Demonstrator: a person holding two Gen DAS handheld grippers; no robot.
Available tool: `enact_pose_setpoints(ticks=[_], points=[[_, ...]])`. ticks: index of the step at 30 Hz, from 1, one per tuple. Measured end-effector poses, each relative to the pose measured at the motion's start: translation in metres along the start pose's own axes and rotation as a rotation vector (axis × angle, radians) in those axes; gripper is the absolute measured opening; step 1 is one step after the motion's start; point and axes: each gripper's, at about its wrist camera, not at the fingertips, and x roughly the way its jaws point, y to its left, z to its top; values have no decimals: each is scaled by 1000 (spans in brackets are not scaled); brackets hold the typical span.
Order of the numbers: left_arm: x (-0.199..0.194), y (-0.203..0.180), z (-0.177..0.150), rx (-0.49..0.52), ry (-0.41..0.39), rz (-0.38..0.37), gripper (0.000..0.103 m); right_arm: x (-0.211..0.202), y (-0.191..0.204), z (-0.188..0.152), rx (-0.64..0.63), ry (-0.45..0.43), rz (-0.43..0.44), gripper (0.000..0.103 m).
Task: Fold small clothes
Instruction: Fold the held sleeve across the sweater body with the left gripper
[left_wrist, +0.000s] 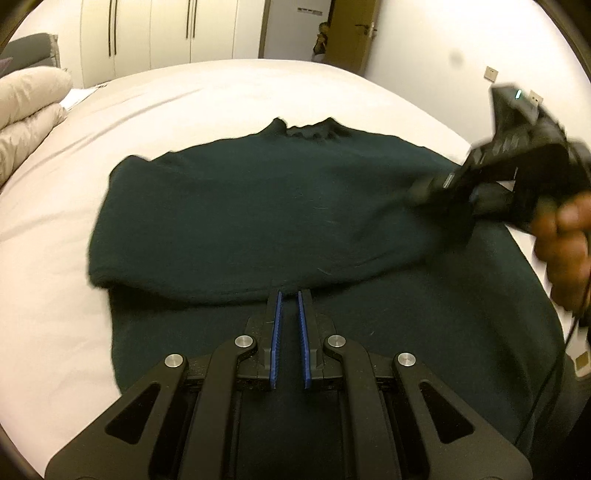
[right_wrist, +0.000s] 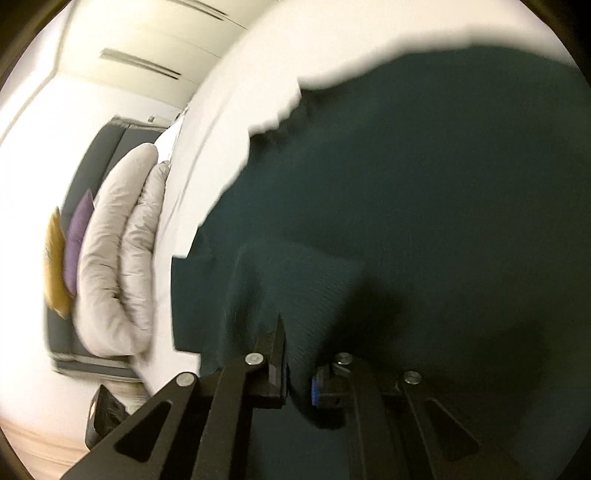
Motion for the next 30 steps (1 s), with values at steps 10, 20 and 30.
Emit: enact_pose_setpoints(ticks=[10, 20, 30], points=[[2, 6, -12, -22, 34, -11, 8, -29, -60, 70, -9, -63, -274, 9], [-31, 69, 39, -238, -102, 106, 8, -29, -51, 63, -25, -58, -212, 13], [-5, 47, 85, -162, -16, -13, 8, -28, -49, 55, 13, -50, -181, 14]])
